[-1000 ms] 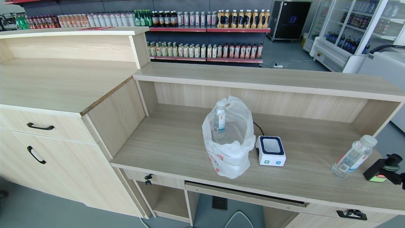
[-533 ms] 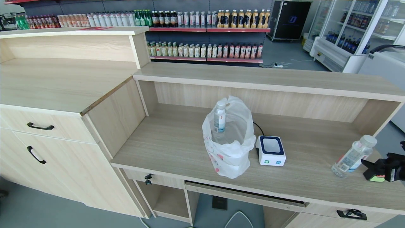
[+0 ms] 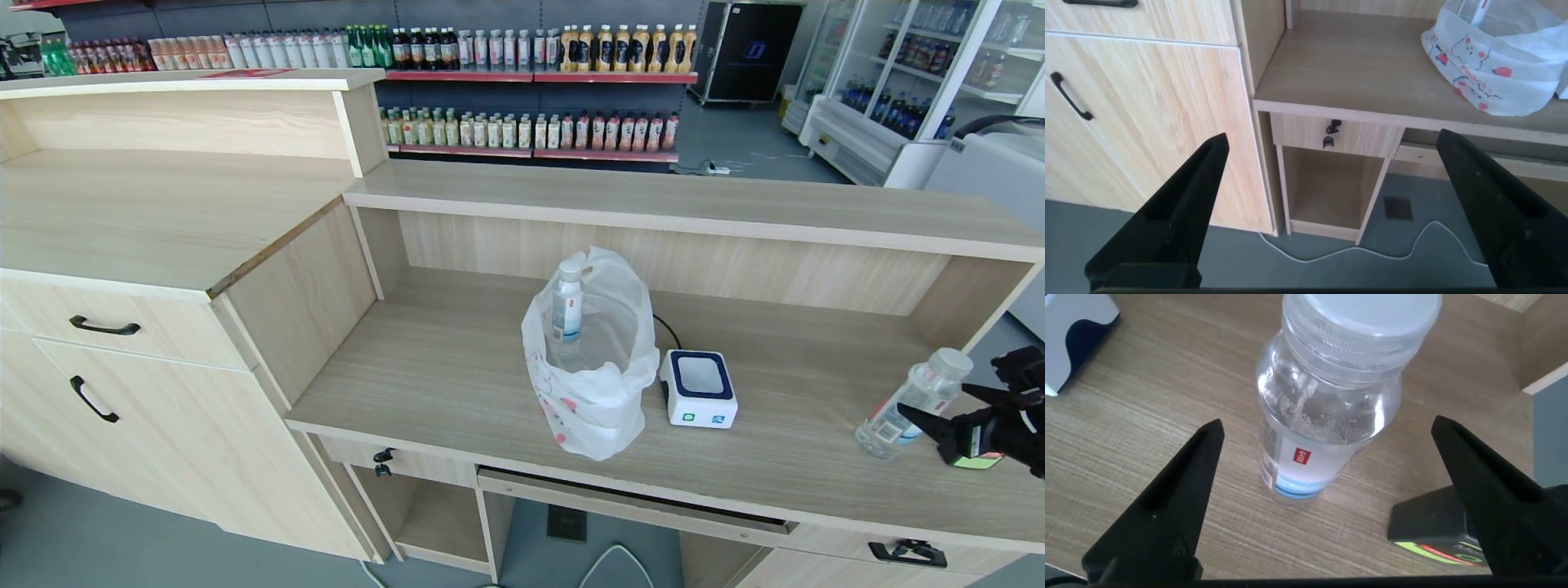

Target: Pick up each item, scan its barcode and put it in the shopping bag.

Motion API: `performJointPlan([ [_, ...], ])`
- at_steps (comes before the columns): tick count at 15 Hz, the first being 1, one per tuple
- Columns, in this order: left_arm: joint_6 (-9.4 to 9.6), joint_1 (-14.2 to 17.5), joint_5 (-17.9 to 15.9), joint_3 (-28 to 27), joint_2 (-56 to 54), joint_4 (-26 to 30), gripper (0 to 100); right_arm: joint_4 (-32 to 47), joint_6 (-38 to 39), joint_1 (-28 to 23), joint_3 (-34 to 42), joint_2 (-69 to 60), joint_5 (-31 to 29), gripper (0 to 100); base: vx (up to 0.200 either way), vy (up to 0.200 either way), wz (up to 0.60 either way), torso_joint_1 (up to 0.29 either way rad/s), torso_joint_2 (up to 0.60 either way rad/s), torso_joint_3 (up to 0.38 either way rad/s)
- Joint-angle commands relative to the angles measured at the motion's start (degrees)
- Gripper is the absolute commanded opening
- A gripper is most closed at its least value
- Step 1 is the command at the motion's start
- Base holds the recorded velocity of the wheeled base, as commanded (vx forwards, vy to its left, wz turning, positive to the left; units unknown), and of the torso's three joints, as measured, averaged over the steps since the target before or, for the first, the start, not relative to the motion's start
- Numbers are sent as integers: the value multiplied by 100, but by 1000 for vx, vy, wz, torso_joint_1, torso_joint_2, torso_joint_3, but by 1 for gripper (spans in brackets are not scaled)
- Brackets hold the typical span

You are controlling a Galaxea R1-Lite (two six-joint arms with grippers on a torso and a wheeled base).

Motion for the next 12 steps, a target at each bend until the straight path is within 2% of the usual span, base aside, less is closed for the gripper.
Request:
performJointPlan([
  [1, 0, 0, -2, 0, 9, 0, 100, -6, 0, 80, -148, 157, 1, 100, 0, 0, 0, 0, 0, 0],
  [9, 0, 0, -2, 0, 9, 0, 100, -23, 52, 282, -279, 368, 10, 100, 0, 0, 0, 0, 0, 0],
  [12, 0, 0, -2, 0, 9, 0, 100, -287, 202, 361, -332, 456, 10, 100, 0, 0, 0, 0, 0, 0],
])
